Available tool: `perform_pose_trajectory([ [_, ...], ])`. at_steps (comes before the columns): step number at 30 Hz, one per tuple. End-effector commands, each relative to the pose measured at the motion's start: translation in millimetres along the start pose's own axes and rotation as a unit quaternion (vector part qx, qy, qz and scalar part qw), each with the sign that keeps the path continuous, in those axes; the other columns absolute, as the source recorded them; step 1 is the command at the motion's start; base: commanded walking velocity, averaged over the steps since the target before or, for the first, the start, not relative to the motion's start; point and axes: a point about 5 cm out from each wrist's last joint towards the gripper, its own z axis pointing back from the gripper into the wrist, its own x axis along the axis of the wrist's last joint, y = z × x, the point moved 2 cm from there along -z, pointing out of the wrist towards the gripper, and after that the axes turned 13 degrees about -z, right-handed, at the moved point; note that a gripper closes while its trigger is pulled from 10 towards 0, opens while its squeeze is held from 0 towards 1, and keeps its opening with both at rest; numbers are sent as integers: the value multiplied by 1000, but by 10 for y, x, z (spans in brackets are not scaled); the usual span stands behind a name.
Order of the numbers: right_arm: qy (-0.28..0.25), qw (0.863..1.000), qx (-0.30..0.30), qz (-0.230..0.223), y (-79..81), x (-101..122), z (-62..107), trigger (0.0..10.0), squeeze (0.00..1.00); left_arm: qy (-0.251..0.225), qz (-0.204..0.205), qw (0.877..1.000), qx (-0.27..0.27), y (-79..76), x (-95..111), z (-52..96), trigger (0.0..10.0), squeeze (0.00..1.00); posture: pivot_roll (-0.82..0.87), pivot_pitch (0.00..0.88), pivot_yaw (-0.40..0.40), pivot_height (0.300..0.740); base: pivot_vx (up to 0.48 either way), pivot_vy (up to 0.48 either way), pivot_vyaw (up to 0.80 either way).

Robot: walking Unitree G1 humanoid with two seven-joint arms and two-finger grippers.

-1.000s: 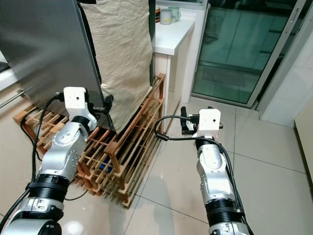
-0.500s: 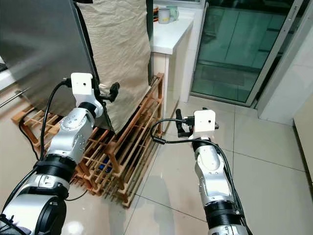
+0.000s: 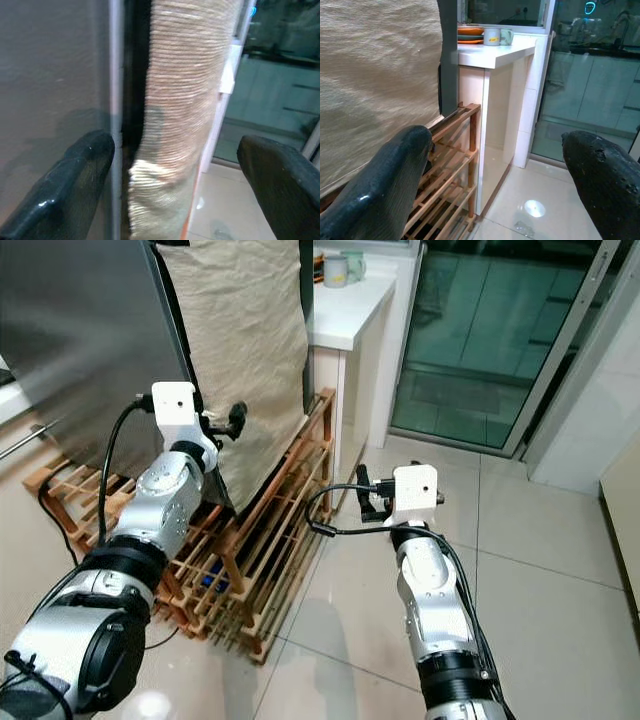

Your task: Restocking fridge

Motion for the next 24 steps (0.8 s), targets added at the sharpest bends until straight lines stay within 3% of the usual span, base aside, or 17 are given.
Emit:
perform_pose_trajectory([
  [1,-2,1000,3,3,6,23,15,10000,0,-1,-3,1000,17,48,26,-20,10000,0,-116,0,61,740,0,0,0],
  [3,-1,1000,2,4,0,21,20,10000,0,2,-2,1000,18,42,10,-22,10000,0,-117,0,61,740,0,0,0],
  [5,1,1000,2,4,-2,17,27,10000,0,-3,4,1000,-12,-82,26,-31,10000,0,-117,0,61,740,0,0,0],
  [11,4,1000,8,3,24,8,22,10000,0,-15,11,991,-136,-576,116,-42,10000,0,-121,0,58,740,0,0,0],
  [18,2,1000,8,1,37,16,35,10000,0,-29,11,984,-178,-867,265,-55,10000,0,-147,0,77,740,0,0,0],
  [19,4,1000,8,1,36,4,51,10000,0,-50,42,972,-224,-1052,375,-25,10000,0,-152,0,80,740,0,0,0],
  [20,4,1000,8,1,36,4,51,10000,0,-50,42,972,-224,-1052,375,-25,10000,0,-152,0,80,740,0,0,0],
  [22,6,1000,8,0,33,-7,64,10000,0,-69,68,958,-269,-1229,467,23,10000,0,-152,0,78,740,0,0,0],
  [24,10,1000,11,0,38,-23,75,10000,0,-96,85,932,-338,-1539,593,140,10000,0,-154,0,74,740,0,0,0],
])
